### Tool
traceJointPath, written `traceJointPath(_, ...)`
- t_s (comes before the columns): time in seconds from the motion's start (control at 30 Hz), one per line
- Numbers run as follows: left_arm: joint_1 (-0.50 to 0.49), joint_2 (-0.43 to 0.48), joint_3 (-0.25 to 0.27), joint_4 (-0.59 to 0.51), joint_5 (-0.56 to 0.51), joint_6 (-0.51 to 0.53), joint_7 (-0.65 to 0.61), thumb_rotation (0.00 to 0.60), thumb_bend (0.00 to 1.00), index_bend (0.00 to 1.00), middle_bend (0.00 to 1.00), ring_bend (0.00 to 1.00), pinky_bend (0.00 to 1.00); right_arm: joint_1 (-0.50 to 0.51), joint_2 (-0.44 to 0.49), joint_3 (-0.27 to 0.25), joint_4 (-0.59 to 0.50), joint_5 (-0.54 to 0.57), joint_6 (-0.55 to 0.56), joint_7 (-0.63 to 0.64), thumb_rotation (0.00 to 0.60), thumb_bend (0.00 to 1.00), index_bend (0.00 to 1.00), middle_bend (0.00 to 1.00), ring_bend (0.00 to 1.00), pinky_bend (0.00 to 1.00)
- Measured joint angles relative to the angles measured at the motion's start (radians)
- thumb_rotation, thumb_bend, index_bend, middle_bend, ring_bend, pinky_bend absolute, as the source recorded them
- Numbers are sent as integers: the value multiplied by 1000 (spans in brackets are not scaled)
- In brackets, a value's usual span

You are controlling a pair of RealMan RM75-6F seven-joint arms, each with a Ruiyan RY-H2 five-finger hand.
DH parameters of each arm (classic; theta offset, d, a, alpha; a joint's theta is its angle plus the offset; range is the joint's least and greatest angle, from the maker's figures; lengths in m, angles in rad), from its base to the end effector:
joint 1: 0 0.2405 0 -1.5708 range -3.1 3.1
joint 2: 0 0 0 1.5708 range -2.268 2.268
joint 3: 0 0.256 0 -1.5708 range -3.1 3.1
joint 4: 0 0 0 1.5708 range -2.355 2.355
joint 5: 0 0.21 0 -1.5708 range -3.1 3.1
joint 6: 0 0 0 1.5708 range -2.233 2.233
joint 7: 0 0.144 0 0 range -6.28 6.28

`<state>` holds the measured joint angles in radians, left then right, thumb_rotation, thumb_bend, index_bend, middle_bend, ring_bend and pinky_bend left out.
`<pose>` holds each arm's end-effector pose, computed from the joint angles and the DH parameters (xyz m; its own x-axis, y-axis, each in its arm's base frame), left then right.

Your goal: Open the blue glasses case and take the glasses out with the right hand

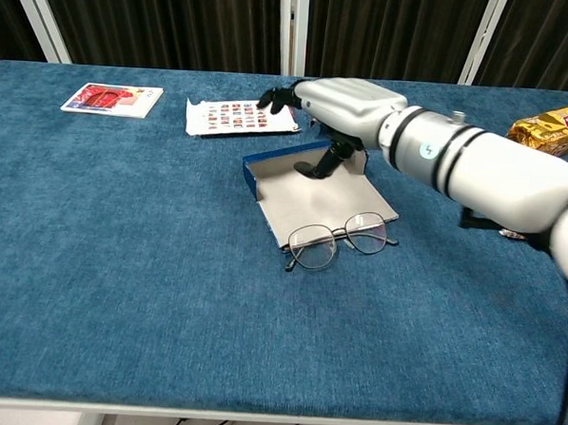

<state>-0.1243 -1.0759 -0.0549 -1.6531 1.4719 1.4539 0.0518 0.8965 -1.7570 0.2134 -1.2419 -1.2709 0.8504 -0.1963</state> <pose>-0.3036 0.1937 0.1672 0.4417 0.0118 0.8971 0.8971 -0.0206 -0.4414 -0.0822 -0.3591 -0.0765 0.4480 -0.2601 0.8554 -0.7867 -0.5692 0.2389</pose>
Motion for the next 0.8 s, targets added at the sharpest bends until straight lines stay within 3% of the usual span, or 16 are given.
traceJointPath(0.13,0,-1,0,-1,0,1,4,600,579,664,644,452,440,-59,97,-78,-126,-51,22,41,600,346,394,202,0,0)
traceJointPath(0.3,0,-1,0,-1,-1,1,6,600,579,664,644,452,440,-108,132,-147,-159,-80,25,58,600,343,413,204,0,0)
traceJointPath(0.8,0,0,0,-1,0,0,0,600,580,664,644,452,440,-114,95,-151,-107,-69,-8,56,600,371,478,220,0,0)
